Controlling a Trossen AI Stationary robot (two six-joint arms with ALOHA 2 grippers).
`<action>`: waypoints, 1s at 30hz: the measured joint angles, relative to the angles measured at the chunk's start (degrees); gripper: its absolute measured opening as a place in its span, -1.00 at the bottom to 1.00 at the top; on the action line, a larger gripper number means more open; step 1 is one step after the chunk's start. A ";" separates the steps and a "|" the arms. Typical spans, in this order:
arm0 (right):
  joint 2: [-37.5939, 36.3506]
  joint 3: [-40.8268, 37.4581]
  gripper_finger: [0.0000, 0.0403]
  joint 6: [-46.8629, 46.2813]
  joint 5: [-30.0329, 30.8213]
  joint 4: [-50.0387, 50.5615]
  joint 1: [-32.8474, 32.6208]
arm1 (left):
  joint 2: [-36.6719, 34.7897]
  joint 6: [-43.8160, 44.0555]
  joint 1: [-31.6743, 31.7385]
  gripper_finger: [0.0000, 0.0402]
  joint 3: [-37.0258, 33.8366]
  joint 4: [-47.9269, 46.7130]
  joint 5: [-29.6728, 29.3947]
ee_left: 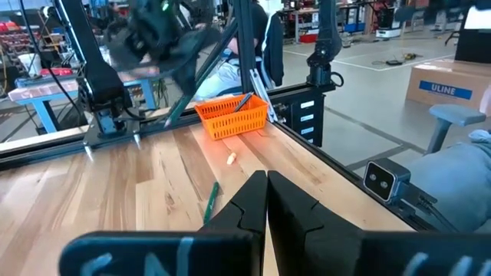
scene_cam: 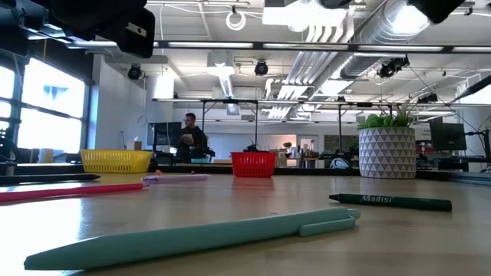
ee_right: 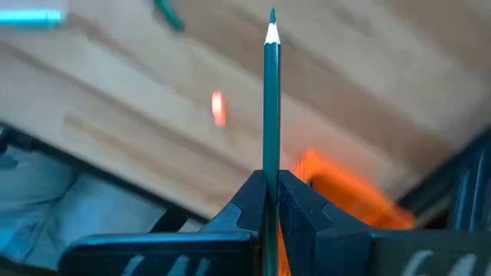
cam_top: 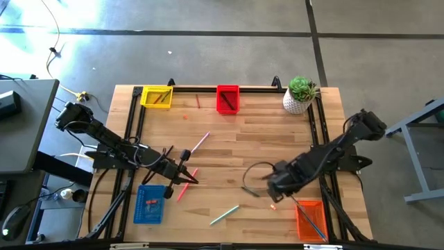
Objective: Sort crayons/erasers/pens/pencils in bins
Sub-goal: Put the green pencil into the orange bin
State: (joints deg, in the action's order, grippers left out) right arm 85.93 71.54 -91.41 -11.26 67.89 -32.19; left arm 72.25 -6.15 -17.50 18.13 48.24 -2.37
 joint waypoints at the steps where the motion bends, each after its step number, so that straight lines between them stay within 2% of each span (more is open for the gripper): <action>1: 0.00 0.77 -0.94 -2.89 -0.64 0.11 -1.67 | 0.00 -0.01 0.02 -0.99 0.00 -0.23 -0.01; 9: -0.02 2.68 -0.94 -27.65 -2.95 -0.35 -16.94 | 0.00 0.00 0.01 -0.99 0.00 -0.60 -0.01; 14: 0.75 2.65 -0.94 -38.61 -2.68 -0.96 -24.13 | 0.00 0.00 0.00 -0.99 0.00 -0.60 -0.17; 18: 2.97 2.65 -0.94 -40.03 -2.41 -1.60 -26.11 | 0.00 0.00 0.01 -0.99 0.01 -0.60 -0.37; 30: 10.12 2.63 -0.94 -34.68 -2.34 -1.83 -26.12 | 0.00 0.09 0.02 -0.99 0.02 -0.84 -0.44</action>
State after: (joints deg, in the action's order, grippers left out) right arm 96.05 74.17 -126.09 -13.60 66.06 -58.30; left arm 72.25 -6.07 -17.48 18.15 47.40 -2.81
